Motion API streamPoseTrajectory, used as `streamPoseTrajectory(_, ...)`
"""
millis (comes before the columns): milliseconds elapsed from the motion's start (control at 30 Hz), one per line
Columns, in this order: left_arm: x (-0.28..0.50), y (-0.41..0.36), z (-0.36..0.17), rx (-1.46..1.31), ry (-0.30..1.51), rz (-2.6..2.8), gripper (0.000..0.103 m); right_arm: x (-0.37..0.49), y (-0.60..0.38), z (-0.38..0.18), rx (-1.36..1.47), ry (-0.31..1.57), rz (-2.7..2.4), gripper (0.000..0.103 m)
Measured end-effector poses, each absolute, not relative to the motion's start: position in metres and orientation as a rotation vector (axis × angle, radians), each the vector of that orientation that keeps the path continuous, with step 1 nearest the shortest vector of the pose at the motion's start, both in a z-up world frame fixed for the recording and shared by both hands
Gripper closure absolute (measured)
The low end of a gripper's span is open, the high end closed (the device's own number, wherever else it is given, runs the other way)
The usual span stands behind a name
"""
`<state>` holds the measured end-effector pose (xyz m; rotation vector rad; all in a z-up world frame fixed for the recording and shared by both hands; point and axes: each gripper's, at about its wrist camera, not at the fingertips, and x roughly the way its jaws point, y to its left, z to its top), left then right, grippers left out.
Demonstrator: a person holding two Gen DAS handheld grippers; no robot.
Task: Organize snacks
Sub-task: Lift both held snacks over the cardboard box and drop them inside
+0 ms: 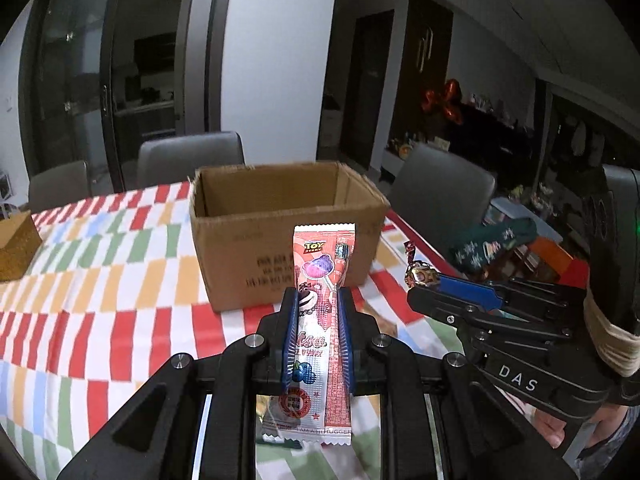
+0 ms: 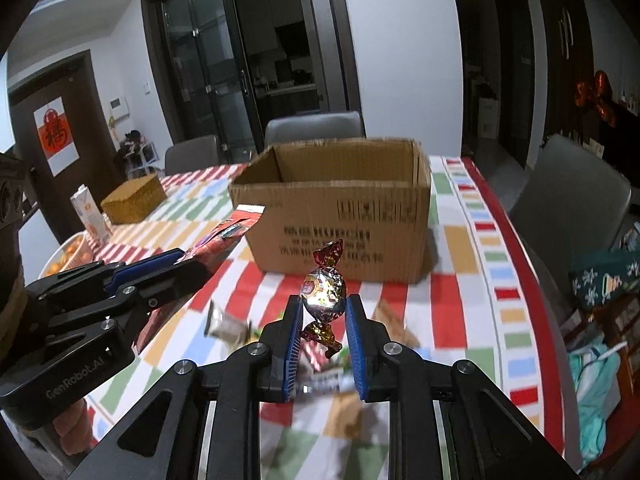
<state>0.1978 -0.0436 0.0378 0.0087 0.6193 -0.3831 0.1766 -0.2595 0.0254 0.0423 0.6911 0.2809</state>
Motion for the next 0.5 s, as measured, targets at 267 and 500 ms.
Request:
streamPoseTrajectory(267, 0.235, -0.037, 0.062, 0.003, 0.571, -0.349, 0.083, 0.212, -0.254, 0.055, 0.017, 0.624, 0.269, 0.08)
streamPoseTrajectory(500, 0.274, -0.031, 0.079, 0.016, 0.563, -0.327, 0.083, 0.248, -0.243, 0.076, -0.021, 0.593, 0.272, 0.08)
